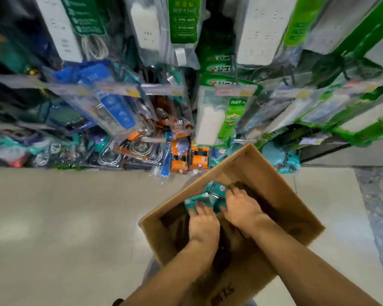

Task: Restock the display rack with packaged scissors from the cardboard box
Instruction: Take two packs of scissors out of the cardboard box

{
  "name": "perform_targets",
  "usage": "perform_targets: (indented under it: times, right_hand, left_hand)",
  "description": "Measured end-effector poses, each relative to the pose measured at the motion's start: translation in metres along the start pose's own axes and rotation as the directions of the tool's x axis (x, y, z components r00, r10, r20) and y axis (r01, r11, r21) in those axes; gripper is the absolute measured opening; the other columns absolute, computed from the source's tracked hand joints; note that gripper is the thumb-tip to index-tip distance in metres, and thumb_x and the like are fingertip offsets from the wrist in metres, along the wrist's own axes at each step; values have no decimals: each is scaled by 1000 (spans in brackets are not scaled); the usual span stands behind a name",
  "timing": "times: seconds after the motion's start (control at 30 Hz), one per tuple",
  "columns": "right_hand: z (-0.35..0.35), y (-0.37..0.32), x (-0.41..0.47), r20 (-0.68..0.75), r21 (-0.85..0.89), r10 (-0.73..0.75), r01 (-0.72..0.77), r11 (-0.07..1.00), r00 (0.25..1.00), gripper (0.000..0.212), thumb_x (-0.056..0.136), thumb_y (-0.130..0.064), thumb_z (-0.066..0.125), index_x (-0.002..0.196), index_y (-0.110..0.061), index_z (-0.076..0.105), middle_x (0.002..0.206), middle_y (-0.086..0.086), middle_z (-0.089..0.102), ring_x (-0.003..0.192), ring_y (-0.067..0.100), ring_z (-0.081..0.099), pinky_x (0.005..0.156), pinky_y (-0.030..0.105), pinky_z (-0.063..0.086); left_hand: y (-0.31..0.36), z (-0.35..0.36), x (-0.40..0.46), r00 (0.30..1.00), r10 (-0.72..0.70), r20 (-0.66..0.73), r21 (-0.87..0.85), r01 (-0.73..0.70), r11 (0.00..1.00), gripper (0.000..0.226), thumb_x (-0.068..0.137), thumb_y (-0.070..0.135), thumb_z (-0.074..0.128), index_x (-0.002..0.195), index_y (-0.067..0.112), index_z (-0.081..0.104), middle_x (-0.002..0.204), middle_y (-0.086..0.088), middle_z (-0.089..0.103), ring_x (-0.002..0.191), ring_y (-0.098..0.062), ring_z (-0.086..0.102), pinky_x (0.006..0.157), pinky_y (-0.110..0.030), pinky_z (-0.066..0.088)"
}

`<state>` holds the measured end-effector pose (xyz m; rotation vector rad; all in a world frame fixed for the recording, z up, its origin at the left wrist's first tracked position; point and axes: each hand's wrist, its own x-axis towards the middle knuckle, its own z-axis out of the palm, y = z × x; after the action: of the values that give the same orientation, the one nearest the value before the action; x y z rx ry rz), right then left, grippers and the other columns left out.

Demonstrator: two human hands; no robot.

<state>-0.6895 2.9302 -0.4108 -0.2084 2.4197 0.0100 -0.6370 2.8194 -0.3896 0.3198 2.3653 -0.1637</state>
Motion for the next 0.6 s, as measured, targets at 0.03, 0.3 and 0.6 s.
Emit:
perform_targets:
  times: [0.03, 0.3, 0.6]
  right_hand:
    - [1, 4, 5, -1, -41, -22, 22, 999, 1000, 59, 95, -41, 49, 143, -10, 34, 141, 12, 43, 130, 29, 41, 105, 39, 41]
    - [25, 13, 24, -28, -159, -145, 139, 977, 989, 73, 88, -40, 62, 144, -7, 28, 139, 14, 40, 129, 29, 40, 102, 39, 43]
    - [30, 22, 35, -13, -167, -93, 90, 982, 996, 81, 83, -34, 69, 145, -7, 25, 145, 15, 30, 131, 30, 37, 105, 40, 39]
  left_hand:
    - [4, 2, 2, 999, -26, 28, -9, 27, 1000, 54, 105, 11, 32, 150, -10, 14, 156, -33, 20, 143, -49, 21, 116, -60, 20]
    - [16, 28, 16, 976, -199, 87, -127, 209, 970, 74, 98, 21, 54, 151, -9, 12, 157, -30, 21, 143, -46, 25, 110, -58, 32]
    - [22, 45, 32, 917, -360, 174, -377, 400, 835, 68, 95, 11, 55, 149, -8, 17, 152, -27, 29, 133, -38, 41, 101, -44, 45]
